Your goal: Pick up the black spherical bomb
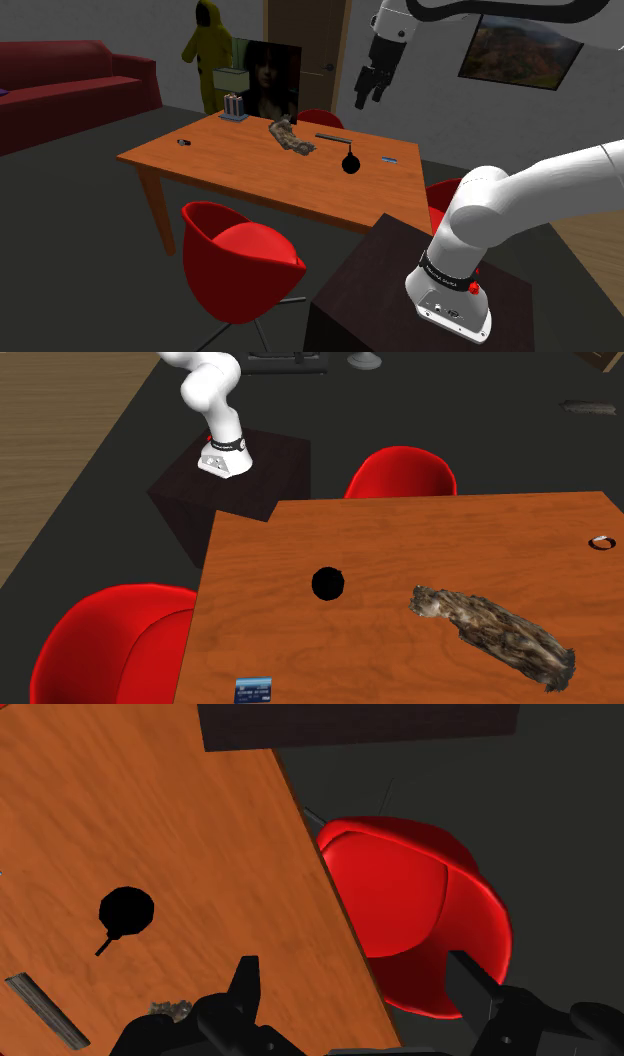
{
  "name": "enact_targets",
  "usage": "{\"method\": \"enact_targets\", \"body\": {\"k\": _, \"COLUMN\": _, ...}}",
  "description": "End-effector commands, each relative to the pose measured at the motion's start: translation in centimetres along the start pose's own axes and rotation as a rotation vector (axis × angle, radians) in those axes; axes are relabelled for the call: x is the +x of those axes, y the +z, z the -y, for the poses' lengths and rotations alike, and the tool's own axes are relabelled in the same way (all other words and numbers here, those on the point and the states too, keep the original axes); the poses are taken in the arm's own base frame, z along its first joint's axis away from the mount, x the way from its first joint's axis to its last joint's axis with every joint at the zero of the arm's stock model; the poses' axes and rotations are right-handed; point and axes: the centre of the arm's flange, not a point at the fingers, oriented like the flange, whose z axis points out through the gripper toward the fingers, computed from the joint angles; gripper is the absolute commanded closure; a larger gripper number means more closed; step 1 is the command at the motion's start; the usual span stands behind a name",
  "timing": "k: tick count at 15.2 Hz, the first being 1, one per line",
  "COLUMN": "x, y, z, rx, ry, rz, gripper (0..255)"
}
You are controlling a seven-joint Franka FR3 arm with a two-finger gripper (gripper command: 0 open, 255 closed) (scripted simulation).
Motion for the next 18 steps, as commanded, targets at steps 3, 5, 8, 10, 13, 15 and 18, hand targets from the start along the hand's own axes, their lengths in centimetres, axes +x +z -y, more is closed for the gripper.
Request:
{"method": "enact_targets", "body": {"k": 3, "x": 1.0, "y": 1.7, "z": -1.8, "rx": -0.002, "ry": -0.003, "rz": 0.012, "gripper": 0}}
{"method": "enact_targets", "body": {"k": 5, "x": 2.0, "y": 3.5, "z": -3.5, "rx": -0.004, "ry": -0.006, "rz": 0.024, "gripper": 0}}
{"method": "enact_targets", "body": {"k": 8, "x": 3.5, "y": 6.2, "z": -6.2, "rx": -0.007, "ry": -0.011, "rz": 0.043, "gripper": 0}}
{"method": "enact_targets", "body": {"k": 10, "x": 4.5, "y": 7.9, "z": -7.9, "rx": -0.009, "ry": -0.014, "rz": 0.055, "gripper": 0}}
{"method": "enact_targets", "body": {"k": 13, "x": 5.9, "y": 10.6, "z": -10.6, "rx": -0.013, "ry": -0.019, "rz": 0.073, "gripper": 0}}
{"method": "enact_targets", "body": {"k": 15, "x": 6.9, "y": 12.4, "z": -12.3, "rx": -0.015, "ry": -0.022, "rz": 0.086, "gripper": 0}}
{"method": "enact_targets", "body": {"k": 18, "x": 8.2, "y": 15.1, "z": -15.0, "rx": -0.018, "ry": -0.027, "rz": 0.104, "gripper": 0}}
